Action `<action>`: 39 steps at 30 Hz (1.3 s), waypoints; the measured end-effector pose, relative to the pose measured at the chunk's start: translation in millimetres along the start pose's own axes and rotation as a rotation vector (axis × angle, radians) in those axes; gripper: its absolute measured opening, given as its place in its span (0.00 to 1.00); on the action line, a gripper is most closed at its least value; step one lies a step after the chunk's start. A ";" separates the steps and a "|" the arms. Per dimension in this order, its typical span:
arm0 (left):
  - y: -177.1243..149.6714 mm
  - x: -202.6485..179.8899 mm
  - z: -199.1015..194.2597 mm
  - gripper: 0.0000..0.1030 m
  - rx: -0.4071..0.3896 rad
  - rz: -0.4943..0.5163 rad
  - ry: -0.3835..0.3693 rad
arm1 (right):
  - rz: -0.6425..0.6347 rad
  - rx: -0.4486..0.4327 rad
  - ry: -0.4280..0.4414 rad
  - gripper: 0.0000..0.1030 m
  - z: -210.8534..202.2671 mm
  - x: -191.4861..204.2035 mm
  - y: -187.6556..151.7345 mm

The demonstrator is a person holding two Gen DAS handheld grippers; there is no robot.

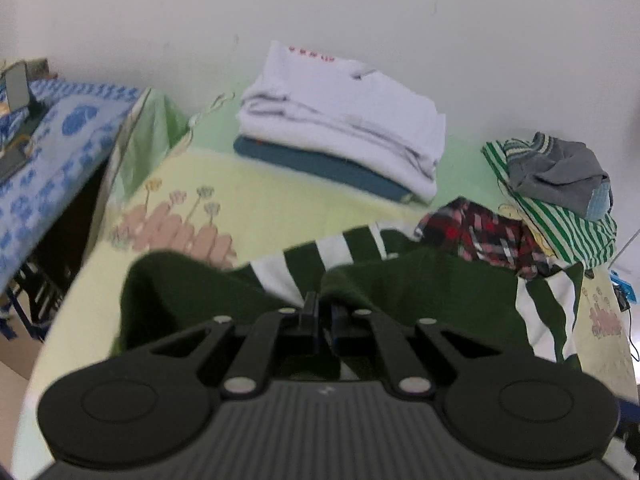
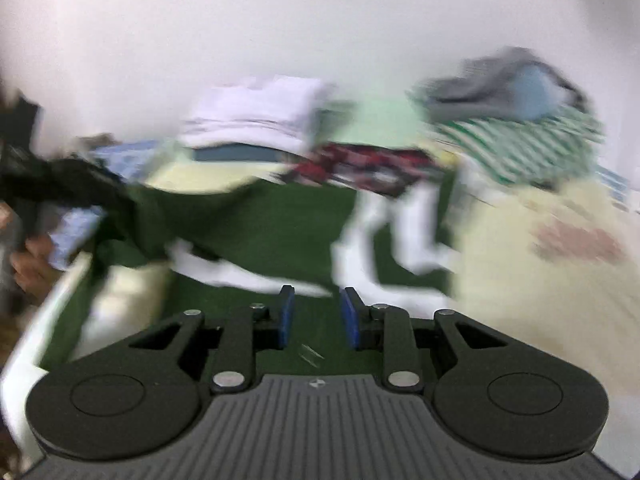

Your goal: Fold clothes

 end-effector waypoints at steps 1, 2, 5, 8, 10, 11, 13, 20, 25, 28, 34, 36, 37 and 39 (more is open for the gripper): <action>-1.9 0.7 0.4 0.03 0.001 -0.005 0.005 | -0.062 -0.009 0.029 0.27 5.4 11.8 6.8; -3.7 1.5 0.9 0.03 0.002 -0.009 0.010 | -0.138 -0.019 0.055 0.28 10.6 25.5 12.2; -9.4 3.7 2.1 0.03 0.004 -0.023 0.024 | -0.347 -0.036 0.143 0.39 26.4 67.5 23.0; -10.6 2.5 3.3 0.03 0.005 -0.013 0.044 | -0.479 -0.008 0.238 0.39 47.8 108.0 14.2; -9.9 -0.8 2.7 0.03 0.002 0.007 0.049 | -0.537 -0.002 0.236 0.39 65.5 126.6 6.8; -9.3 -1.9 2.1 0.03 -0.002 0.017 0.051 | -0.567 -0.007 0.211 0.39 74.5 132.7 4.3; -8.1 -2.5 1.0 0.03 -0.005 0.034 0.054 | -0.618 -0.027 0.141 0.22 90.4 138.9 2.2; -14.8 2.8 -16.3 0.20 -0.034 0.099 -0.010 | -0.457 -0.122 0.129 0.04 62.5 104.1 49.9; -44.1 -21.5 -26.6 0.11 -0.017 0.241 -0.127 | -0.431 -0.223 0.075 0.04 23.5 82.0 113.9; -54.3 -54.8 -29.8 0.11 -0.007 0.299 -0.239 | -0.438 -0.262 0.081 0.04 8.9 79.8 150.6; -57.5 -127.2 -31.7 0.12 -0.030 0.390 -0.374 | -0.535 -0.302 0.160 0.04 -8.5 113.0 194.7; -58.9 -143.6 -30.4 0.12 -0.030 0.396 -0.393 | -0.569 -0.306 0.201 0.04 -12.3 130.7 202.5; -60.8 -149.3 -30.6 0.12 -0.030 0.403 -0.402 | -0.585 -0.307 0.221 0.04 -12.7 138.8 205.0; -65.9 -158.3 -31.9 0.12 -0.031 0.421 -0.422 | -0.614 -0.308 0.259 0.04 -15.4 153.2 207.2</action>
Point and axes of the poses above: each gripper's, at about its wrist camera, not at the fingertips, and z roughly the way its jaws point, x to its left, y to its top, the point moved 7 cm from there along z, roughly the way its jaws point, and after that the axes turned 4 degrees about y, right-handed, at the moved point
